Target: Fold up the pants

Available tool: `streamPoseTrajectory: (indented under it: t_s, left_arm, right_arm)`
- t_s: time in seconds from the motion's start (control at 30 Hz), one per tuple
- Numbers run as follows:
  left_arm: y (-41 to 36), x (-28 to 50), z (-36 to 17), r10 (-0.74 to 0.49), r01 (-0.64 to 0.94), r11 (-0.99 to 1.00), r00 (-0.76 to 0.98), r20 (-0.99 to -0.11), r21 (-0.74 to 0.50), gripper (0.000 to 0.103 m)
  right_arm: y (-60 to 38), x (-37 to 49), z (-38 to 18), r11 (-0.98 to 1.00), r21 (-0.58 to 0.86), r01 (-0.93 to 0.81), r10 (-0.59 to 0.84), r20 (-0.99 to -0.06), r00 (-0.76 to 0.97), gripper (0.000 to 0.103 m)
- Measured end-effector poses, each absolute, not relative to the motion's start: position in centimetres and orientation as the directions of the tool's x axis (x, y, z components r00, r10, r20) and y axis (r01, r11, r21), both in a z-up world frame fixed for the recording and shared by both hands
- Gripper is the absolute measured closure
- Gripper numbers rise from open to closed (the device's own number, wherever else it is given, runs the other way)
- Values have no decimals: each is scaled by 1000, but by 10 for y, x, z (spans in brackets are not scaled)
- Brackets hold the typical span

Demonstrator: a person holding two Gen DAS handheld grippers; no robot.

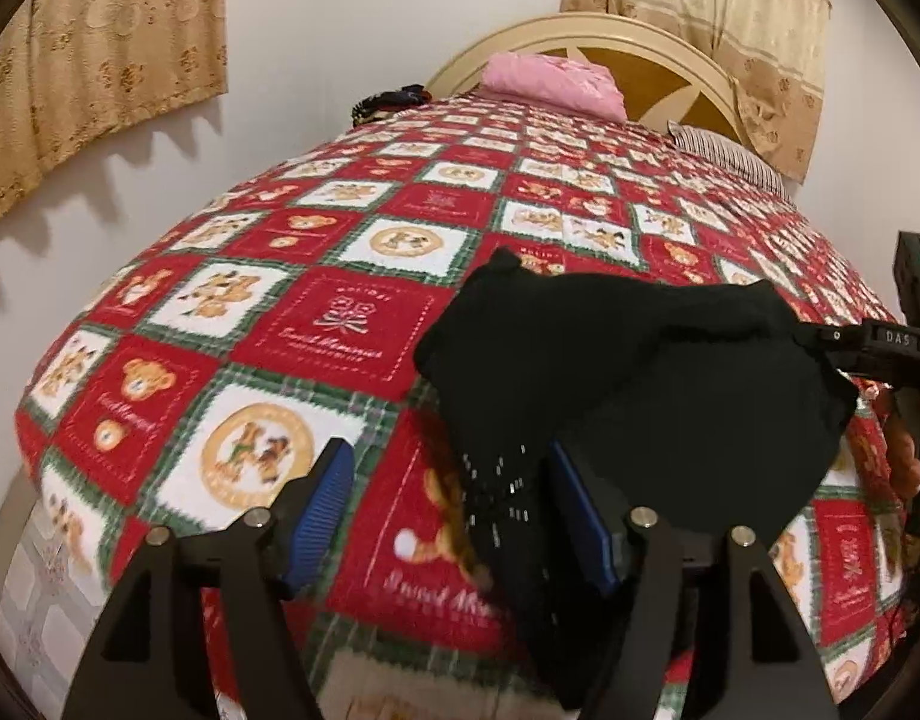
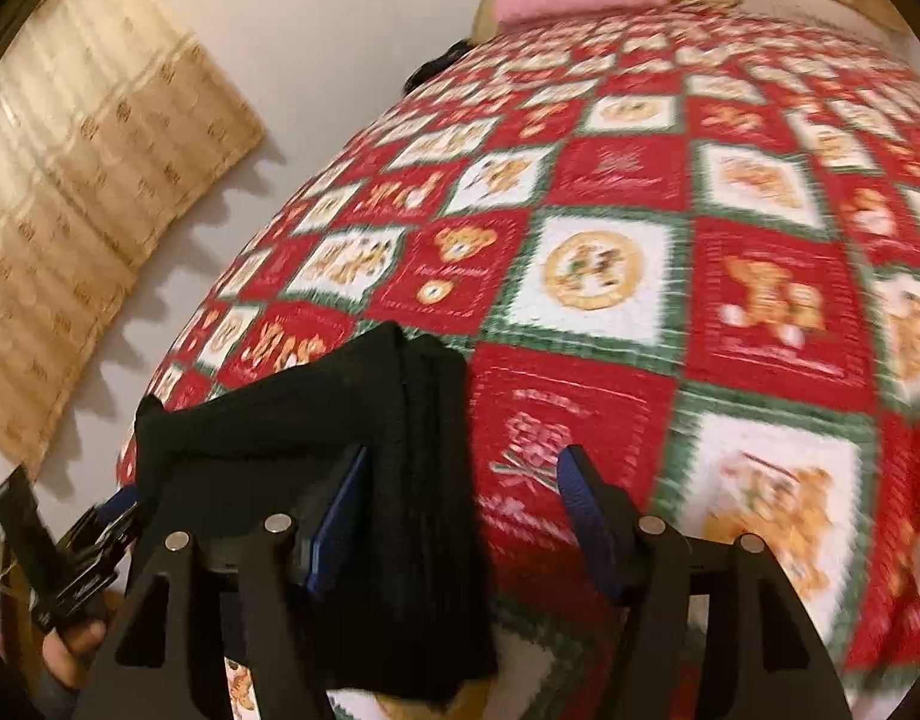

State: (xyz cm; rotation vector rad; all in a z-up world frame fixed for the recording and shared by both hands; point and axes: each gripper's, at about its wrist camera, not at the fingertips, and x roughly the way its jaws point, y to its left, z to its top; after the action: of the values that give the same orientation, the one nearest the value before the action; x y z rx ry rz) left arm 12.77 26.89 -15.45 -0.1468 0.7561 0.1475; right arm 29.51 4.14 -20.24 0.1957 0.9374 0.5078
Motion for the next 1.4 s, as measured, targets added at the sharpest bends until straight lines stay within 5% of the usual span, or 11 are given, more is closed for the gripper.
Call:
streamPoseTrajectory:
  t_s: [0.23, 0.6, 1.4]
  left_arm:
    - [257, 90, -122, 77, -200, 971, 785, -614, -133, 25]
    - [203, 48, -68, 13, -96, 985, 871, -492, -143, 14]
    - [155, -16, -34, 29, -59, 997, 910, -414, -59, 2]
  right_arm:
    - [-13, 219, -152, 914, 243, -326, 401, -665, 629, 37]
    - [-80, 96, -100, 927, 225, -299, 374, -530, 761, 35]
    - [-45, -7, -40, 905, 6, -426, 403, -333, 852, 27]
